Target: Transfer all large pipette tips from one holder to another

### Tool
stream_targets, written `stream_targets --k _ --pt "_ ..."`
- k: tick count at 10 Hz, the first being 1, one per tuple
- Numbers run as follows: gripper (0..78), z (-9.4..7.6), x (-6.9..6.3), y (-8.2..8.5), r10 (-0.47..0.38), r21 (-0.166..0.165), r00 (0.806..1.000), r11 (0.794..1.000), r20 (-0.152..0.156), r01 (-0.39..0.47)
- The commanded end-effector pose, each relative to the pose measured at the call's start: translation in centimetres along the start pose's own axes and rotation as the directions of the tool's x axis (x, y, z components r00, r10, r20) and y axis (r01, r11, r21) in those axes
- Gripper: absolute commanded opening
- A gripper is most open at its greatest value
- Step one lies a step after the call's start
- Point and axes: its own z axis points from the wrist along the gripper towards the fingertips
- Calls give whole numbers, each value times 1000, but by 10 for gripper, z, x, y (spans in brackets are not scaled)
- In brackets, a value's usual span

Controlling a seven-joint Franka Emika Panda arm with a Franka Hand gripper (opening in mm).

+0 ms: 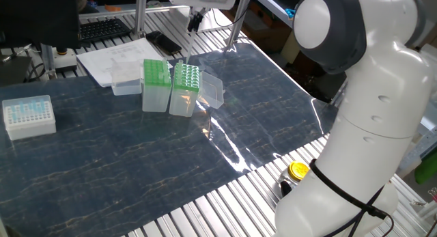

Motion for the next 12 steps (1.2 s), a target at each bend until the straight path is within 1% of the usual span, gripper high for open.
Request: stream_targets --k 1,3,5,11,12 --pt "11 3 2 -2 -3 -1 1000 1000 6 3" --pt "11 5 1 -3 -2 -5 1000 1000 8 2" --pt "11 12 2 -1 6 -10 1000 1000 21 -6" --pt "11 21 -2 0 4 -13 1000 1000 23 -4" --pt "11 25 -3 -1 5 -14 1000 1000 24 -5"
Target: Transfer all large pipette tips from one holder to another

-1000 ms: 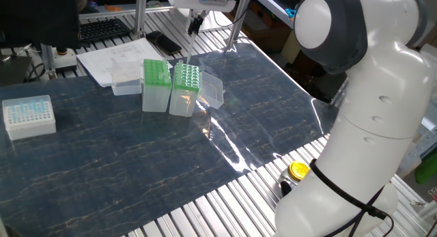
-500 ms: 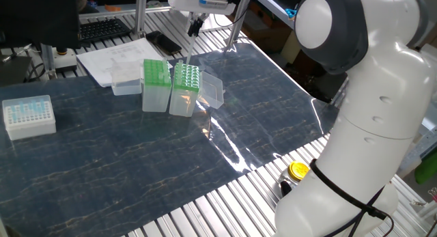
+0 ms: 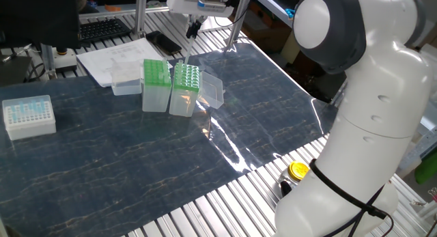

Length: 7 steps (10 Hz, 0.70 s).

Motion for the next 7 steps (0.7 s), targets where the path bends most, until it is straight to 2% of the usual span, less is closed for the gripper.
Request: stream_targets --k 1,3,7 --pt "11 11 -3 -2 1 -6 1000 1000 8 -1" --pt "11 24 -3 -4 1 -12 1000 1000 17 -1" --pt "11 41 -3 -4 20 2 999 1000 28 -20"
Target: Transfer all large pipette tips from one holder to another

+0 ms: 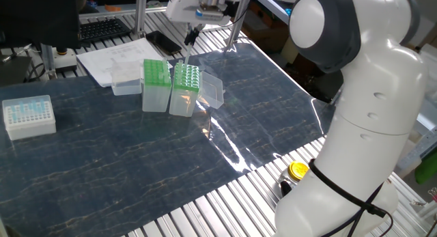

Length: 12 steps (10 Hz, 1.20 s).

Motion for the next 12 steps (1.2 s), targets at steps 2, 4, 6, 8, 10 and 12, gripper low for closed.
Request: stream_targets --k 2,4,6,8,10,12 --pt "11 13 -3 1 21 14 1000 1000 11 -21" --pt "11 14 -3 1 19 12 1000 1000 7 -19" --pt "774 14 -3 1 19 13 1000 1000 7 -19" --pt "774 14 -3 1 19 13 1000 1000 7 -19" --pt "774 14 -3 1 19 13 1000 1000 7 -19" --pt "774 14 -3 1 19 13 1000 1000 7 -19"
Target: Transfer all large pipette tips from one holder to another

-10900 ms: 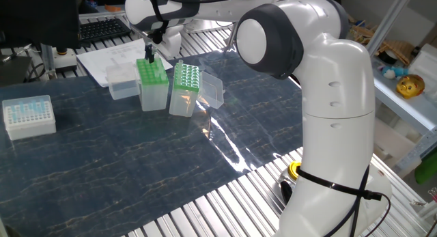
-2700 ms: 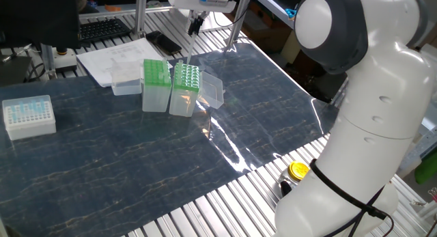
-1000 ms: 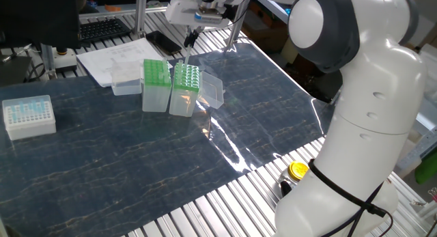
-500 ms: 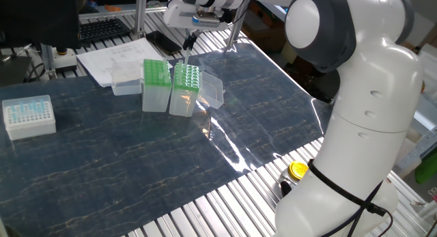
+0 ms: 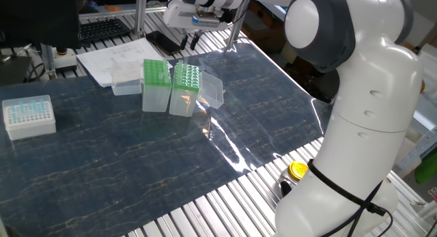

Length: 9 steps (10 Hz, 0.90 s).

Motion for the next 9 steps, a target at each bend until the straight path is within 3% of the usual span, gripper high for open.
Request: stream_targets --k 1,7,8,9 --pt "774 -1 -1 1 -2 0 1000 1000 1 2" --pt "774 -1 -1 1 -2 0 1000 1000 1 2" --pt "774 0 1 2 256 85 967 963 -13 -254" --pt "774 0 2 2 273 85 962 959 -14 -270"
